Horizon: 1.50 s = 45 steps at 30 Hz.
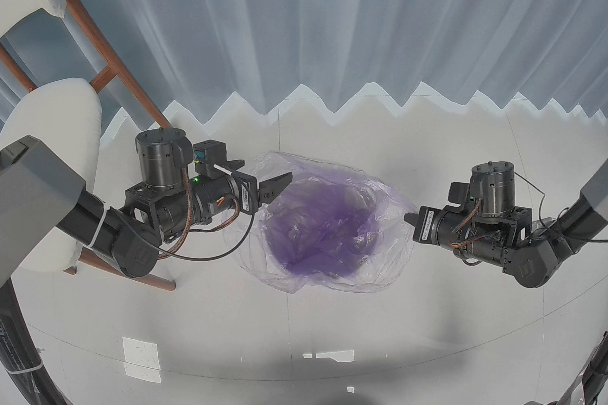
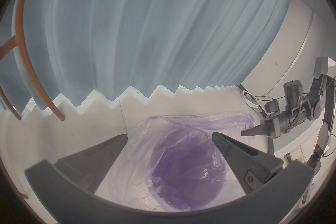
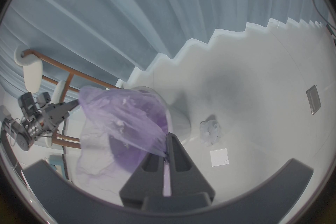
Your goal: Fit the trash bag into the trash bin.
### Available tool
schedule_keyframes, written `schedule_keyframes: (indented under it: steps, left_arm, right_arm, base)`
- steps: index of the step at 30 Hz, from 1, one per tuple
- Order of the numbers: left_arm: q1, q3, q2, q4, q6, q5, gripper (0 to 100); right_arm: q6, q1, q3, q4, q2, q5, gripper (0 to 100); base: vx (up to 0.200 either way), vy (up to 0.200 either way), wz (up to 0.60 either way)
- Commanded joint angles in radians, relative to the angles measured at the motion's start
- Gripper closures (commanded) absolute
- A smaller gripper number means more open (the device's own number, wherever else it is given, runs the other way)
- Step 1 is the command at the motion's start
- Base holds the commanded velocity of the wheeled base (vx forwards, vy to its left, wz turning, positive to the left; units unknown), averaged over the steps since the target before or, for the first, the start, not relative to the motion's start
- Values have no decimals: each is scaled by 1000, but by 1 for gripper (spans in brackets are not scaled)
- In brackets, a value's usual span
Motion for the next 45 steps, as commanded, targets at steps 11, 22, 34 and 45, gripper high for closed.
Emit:
schedule_keyframes:
  steps: [11,22,34,45]
  left_arm:
    - [-76,-8,43,-25,-1,6,0]
    - [-174,-6,49,-32,-2,23,0]
    - [-191,0,44,-39,-2,23,0]
    - [-178,27,-31,-38,-4,39,0]
  right_arm:
    - [-88,-132,-125,-33,232,-1,100]
    - [-69,-141,-10,-30,92,-2,0]
    - [-68,-34,155,-15,-201,47,0]
    - [-51,44,95,-45,2,42,0]
  base:
    - [0,0,0]
    - [0,0,0]
    - [0,0,0]
    - [0,0,0]
